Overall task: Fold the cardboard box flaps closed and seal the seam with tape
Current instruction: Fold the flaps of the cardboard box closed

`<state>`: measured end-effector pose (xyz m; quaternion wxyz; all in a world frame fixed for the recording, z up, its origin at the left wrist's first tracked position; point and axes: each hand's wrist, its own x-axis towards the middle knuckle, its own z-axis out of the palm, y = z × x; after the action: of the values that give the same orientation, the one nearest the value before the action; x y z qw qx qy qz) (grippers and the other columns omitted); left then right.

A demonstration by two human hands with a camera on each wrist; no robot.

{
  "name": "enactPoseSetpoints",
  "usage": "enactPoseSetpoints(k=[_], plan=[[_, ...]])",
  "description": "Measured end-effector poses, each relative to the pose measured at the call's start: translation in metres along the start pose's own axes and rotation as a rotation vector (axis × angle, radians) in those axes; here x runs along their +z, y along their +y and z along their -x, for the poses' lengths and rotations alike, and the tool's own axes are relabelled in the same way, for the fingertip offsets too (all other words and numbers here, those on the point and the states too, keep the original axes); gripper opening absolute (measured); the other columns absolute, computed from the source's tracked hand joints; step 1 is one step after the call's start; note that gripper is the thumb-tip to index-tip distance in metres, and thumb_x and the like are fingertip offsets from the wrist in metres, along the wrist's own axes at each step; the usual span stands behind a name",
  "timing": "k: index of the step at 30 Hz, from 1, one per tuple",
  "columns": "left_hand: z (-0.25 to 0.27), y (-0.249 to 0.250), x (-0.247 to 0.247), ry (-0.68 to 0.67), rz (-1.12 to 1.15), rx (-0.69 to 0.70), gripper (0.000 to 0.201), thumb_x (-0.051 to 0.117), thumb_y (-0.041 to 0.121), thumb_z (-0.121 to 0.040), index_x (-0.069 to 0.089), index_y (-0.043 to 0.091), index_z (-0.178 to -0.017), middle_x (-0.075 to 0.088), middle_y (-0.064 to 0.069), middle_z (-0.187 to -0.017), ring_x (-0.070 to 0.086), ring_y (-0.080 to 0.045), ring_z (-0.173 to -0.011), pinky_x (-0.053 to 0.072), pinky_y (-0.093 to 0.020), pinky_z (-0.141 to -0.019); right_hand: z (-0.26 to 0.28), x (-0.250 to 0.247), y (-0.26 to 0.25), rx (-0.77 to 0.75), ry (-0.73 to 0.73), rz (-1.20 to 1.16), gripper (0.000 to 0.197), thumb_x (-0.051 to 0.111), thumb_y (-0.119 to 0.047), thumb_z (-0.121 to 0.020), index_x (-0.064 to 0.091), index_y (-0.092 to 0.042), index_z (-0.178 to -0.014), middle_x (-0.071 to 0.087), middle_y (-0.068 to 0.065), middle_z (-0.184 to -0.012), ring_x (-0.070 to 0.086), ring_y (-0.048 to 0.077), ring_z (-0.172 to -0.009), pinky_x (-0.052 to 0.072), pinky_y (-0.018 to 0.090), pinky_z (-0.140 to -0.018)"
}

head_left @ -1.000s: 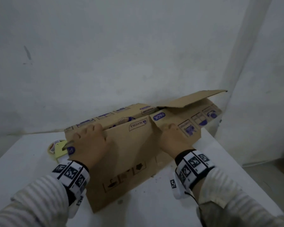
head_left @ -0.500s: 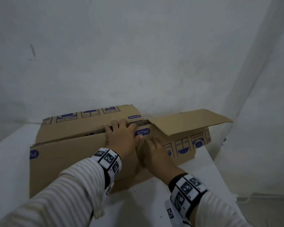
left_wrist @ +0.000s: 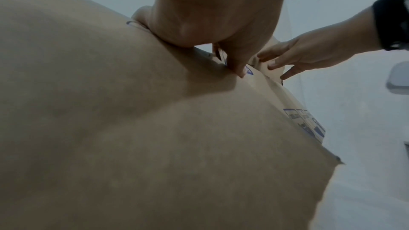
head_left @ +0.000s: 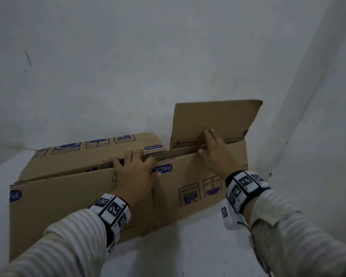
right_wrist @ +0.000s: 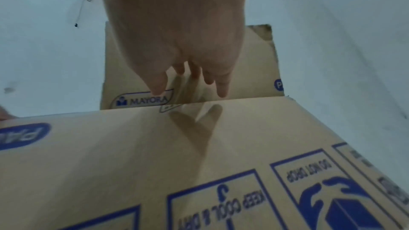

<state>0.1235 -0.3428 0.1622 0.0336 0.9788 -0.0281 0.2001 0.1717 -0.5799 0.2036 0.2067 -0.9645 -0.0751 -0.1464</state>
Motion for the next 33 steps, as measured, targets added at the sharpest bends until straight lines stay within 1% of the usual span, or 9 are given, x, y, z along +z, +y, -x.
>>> enactPoseSetpoints(k=[5,8,12,16,19,22,26,29,33], plan=[[0.004,0.004,-0.002,0.011,0.023,0.000,0.034,0.060,0.057,-0.078,0.061,0.033,-0.103,0.045,-0.007,-0.140,0.033,-0.034,-0.136,0.016,-0.066,-0.105,-0.024,-0.002,0.018,0.067,-0.157,0.056,0.053,0.041,-0.037,-0.098,0.035,-0.007,-0.142,0.033,0.012,-0.151,0.026,0.028,-0.141,0.026,0.042,-0.115],[0.004,0.005,-0.003,0.003,0.032,-0.013,0.033,0.063,0.056,-0.077,0.062,0.032,-0.100,0.047,-0.008,-0.139,0.034,-0.034,-0.136,0.017,-0.066,-0.104,-0.030,-0.001,0.020,0.098,-0.220,0.163,0.045,0.037,-0.040,-0.097,0.047,-0.013,-0.132,0.043,0.010,-0.143,0.038,0.029,-0.133,0.031,0.048,-0.110],[0.006,0.007,-0.006,-0.012,0.046,-0.014,0.033,0.065,0.055,-0.075,0.064,0.031,-0.098,0.050,-0.008,-0.137,0.037,-0.034,-0.134,0.019,-0.065,-0.104,-0.044,0.001,0.019,0.123,-0.245,0.331,0.032,0.037,-0.032,-0.091,0.060,-0.015,-0.105,0.057,0.013,-0.118,0.051,0.033,-0.111,0.042,0.046,-0.095],[0.011,0.011,-0.012,-0.042,0.073,-0.027,0.030,0.062,0.055,-0.078,0.062,0.032,-0.099,0.043,-0.006,-0.143,0.029,-0.033,-0.140,0.013,-0.065,-0.107,-0.056,0.002,0.023,0.128,-0.304,0.420,0.018,0.036,-0.021,-0.088,0.049,-0.016,-0.076,0.054,0.010,-0.093,0.048,0.033,-0.098,0.041,0.041,-0.086],[0.015,0.015,-0.018,-0.055,0.108,-0.031,0.024,0.053,0.051,-0.086,0.058,0.034,-0.102,0.033,0.001,-0.149,0.015,-0.029,-0.145,0.006,-0.063,-0.111,-0.056,-0.004,0.025,0.078,-0.302,0.491,0.031,0.041,-0.017,-0.089,0.038,-0.016,-0.058,0.039,0.003,-0.063,0.042,0.029,-0.077,0.040,0.033,-0.066],[0.020,0.019,-0.023,-0.072,0.166,-0.035,0.019,0.050,0.046,-0.090,0.058,0.033,-0.101,0.034,0.006,-0.145,0.012,-0.025,-0.145,0.007,-0.061,-0.113,-0.049,-0.008,0.027,0.022,-0.283,0.588,0.034,0.042,-0.020,-0.094,0.044,-0.014,-0.060,0.038,0.001,-0.060,0.042,0.027,-0.073,0.037,0.032,-0.063],[0.028,0.019,-0.030,-0.092,0.224,-0.036,0.016,0.051,0.043,-0.091,0.059,0.032,-0.099,0.045,0.011,-0.131,0.022,-0.019,-0.141,0.007,-0.056,-0.115,-0.038,-0.014,0.028,-0.026,-0.244,0.625,0.034,0.043,-0.024,-0.096,0.051,-0.011,-0.066,0.041,0.001,-0.058,0.044,0.026,-0.069,0.035,0.031,-0.063],[0.034,0.018,-0.037,-0.101,0.252,-0.005,0.014,0.048,0.042,-0.093,0.058,0.033,-0.097,0.050,0.015,-0.115,0.035,-0.014,-0.129,0.004,-0.051,-0.115,-0.034,-0.021,0.028,-0.011,-0.243,0.607,0.041,0.044,-0.025,-0.096,0.043,-0.012,-0.057,0.041,0.001,-0.057,0.045,0.026,-0.068,0.034,0.030,-0.057],[0.046,0.017,-0.043,-0.095,0.284,0.072,0.012,0.045,0.039,-0.094,0.054,0.033,-0.088,0.046,0.018,-0.095,0.042,-0.010,-0.114,0.000,-0.045,-0.116,-0.024,-0.033,0.027,0.054,-0.248,0.591,0.036,0.045,-0.025,-0.096,0.054,-0.006,-0.066,0.049,0.003,-0.059,0.049,0.022,-0.058,0.038,0.027,-0.054]])
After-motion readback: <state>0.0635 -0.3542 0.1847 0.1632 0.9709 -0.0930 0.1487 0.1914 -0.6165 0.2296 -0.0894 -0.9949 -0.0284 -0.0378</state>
